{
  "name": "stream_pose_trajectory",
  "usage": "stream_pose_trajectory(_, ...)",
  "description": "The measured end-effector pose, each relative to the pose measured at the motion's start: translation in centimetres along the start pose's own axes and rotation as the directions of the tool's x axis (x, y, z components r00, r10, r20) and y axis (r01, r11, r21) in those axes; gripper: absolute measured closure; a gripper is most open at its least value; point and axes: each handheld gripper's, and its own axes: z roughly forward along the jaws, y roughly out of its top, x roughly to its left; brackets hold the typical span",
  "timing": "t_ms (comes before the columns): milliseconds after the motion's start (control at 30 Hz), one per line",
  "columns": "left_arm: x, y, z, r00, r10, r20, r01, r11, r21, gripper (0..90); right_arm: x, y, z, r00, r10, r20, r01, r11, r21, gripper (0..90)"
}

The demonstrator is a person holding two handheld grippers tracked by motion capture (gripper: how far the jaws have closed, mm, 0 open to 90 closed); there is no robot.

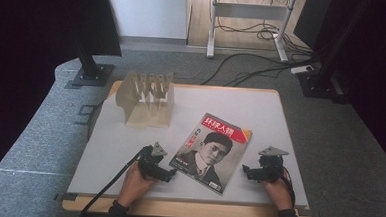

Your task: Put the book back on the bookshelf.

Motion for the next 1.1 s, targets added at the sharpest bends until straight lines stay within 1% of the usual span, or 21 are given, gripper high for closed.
stream_pose_trajectory(167, 0.0, 0.0, 0.0, 1.0, 0.002, 0.002, -0.002, 1.0, 0.0, 0.0, 0.0, 0.0, 0.0, 1.0, 0.0, 0.0, 0.0, 1.0, 0.0, 1.7)
stream_pose_trajectory(267, 0.2, -0.1, -0.1, 0.9998, 0.014, 0.016, -0.014, 0.9999, 0.005, 0.0, 0.0, 0.0, 0.0, 1.0, -0.001, 0.0, 0.001, 1.0, 0.0, 1.7)
stream_pose_trajectory(367, 0.3, 0.0, -0.3, 0.9994, 0.024, 0.024, -0.024, 0.9995, 0.02, 0.0, 0.0, 0.0, 0.0, 1.0, -0.001, 0.001, 0.001, 1.0, 0.0, 1.9)
stream_pose_trajectory(400, 0.4, 0.0, -0.5, 0.9994, 0.027, 0.022, -0.027, 0.9991, 0.032, 0.0, 0.0, 0.0, 0.0, 1.0, -0.002, 0.001, 0.002, 1.0, -0.001, 1.9)
stream_pose_trajectory(433, 0.4, 0.0, -0.5, 0.9994, 0.027, 0.022, -0.027, 0.9991, 0.032, 0.0, 0.0, 0.0, 0.0, 1.0, -0.002, 0.001, 0.002, 1.0, 0.0, 1.9)
stream_pose_trajectory(467, 0.8, 0.0, -0.7, 0.9994, 0.032, 0.009, -0.033, 0.9983, 0.047, 0.0, 0.0, 0.0, 0.0, 1.0, -0.002, 0.001, 0.002, 1.0, 0.0, 1.9)
stream_pose_trajectory(500, 0.9, 0.0, -0.8, 0.9996, 0.029, -0.001, -0.029, 0.9984, 0.05, 0.0, 0.0, 0.0, 0.0, 1.0, -0.002, 0.001, 0.002, 1.0, 0.0, 1.9)
stream_pose_trajectory(533, 1.1, 0.0, -1.0, 0.9996, 0.028, -0.008, -0.028, 0.9984, 0.049, 0.0, 0.0, 0.0, 0.0, 1.0, -0.002, 0.001, 0.002, 1.0, 0.0, 1.9)
stream_pose_trajectory(600, 1.5, 0.1, -1.3, 0.9999, 0.011, -0.009, -0.011, 0.9992, 0.037, 0.0, 0.0, 0.0, 0.0, 1.0, -0.003, 0.002, 0.003, 1.0, 0.0, 2.0)
stream_pose_trajectory(667, 1.9, 0.2, -1.5, 0.9998, 0.002, -0.018, -0.002, 0.9999, 0.016, 0.0, 0.0, 0.0, -0.1, 1.0, -0.003, 0.001, 0.003, 1.0, 0.001, 2.1)
stream_pose_trajectory(767, 2.9, 0.5, -1.6, 0.9993, -0.025, -0.027, 0.025, 0.9995, -0.019, 0.0, 0.0, 0.1, -0.1, 1.0, -0.005, 0.001, 0.005, 1.0, 0.0, 2.2)
stream_pose_trajectory(800, 3.3, 0.5, -1.6, 0.9993, -0.031, -0.022, 0.03, 0.9991, -0.03, 0.0, 0.0, 0.1, -0.1, 1.0, -0.005, 0.001, 0.005, 1.0, 0.0, 2.3)
stream_pose_trajectory(867, 3.9, 0.6, -1.6, 0.9989, -0.047, 0.001, 0.047, 0.9979, -0.044, 0.0, 0.1, 0.1, -0.1, 0.9999, -0.01, -0.003, 0.01, 1.0, 0.003, 3.0)
stream_pose_trajectory(900, 4.1, 0.7, -1.6, 0.9987, -0.051, 0.003, 0.051, 0.9977, -0.045, 0.0, 0.1, 0.1, -0.1, 0.9999, -0.013, -0.006, 0.013, 1.0, 0.003, 3.2)
stream_pose_trajectory(933, 4.1, 0.7, -1.6, 0.9987, -0.051, 0.003, 0.051, 0.9977, -0.045, 0.0, 0.1, 0.1, -0.1, 0.9999, -0.013, -0.006, 0.013, 1.0, 0.003, 3.2)
stream_pose_trajectory(967, 4.4, 1.0, -1.5, 0.9994, -0.032, -0.016, 0.032, 0.9993, -0.021, 0.0, 0.2, 0.3, -0.2, 0.9996, -0.025, -0.012, 0.025, 1.0, 0.004, 3.1)
stream_pose_trajectory(1000, 4.5, 1.3, -1.5, 0.9994, -0.016, -0.029, 0.016, 0.9998, -0.011, 0.0, 0.2, 0.3, -0.2, 0.9995, -0.03, -0.014, 0.03, 1.0, 0.002, 3.1)
stream_pose_trajectory(1100, 4.8, 2.0, -1.4, 0.9994, -0.008, -0.032, 0.008, 0.9999, -0.009, 0.0, 0.4, 0.6, -0.3, 0.999, -0.038, -0.022, 0.038, 0.999, -0.005, 2.9)
